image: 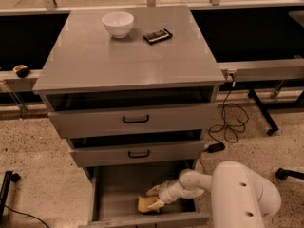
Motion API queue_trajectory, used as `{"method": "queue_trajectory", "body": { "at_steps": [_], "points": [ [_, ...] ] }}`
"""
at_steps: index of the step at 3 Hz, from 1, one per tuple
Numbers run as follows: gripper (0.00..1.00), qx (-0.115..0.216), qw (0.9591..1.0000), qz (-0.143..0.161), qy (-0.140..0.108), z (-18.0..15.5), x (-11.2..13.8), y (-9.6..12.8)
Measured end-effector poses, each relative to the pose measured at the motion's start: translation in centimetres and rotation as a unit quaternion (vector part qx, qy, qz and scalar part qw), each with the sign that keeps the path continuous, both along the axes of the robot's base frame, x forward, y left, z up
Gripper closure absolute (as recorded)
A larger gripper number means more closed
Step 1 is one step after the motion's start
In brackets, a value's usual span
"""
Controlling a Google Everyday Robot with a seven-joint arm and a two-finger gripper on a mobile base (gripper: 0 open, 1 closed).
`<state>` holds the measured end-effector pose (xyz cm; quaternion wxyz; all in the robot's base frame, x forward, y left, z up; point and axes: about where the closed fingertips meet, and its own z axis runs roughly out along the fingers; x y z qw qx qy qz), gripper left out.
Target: Pick sponge from bottom drawer and place on counter
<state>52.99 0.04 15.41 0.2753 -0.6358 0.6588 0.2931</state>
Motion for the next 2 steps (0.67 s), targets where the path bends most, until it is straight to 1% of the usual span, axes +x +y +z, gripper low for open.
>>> {"method": "queue_trajectory", "body": {
  "at_steps": [1,2],
  "points": [
    [0.46,-0.008,0.9999,0.01,-0.006,-1.5,-0.2,0.1],
    [0.32,-0.025,0.9991,0.031,-0.014,-3.1,-0.5,0.0]
  ]
}}
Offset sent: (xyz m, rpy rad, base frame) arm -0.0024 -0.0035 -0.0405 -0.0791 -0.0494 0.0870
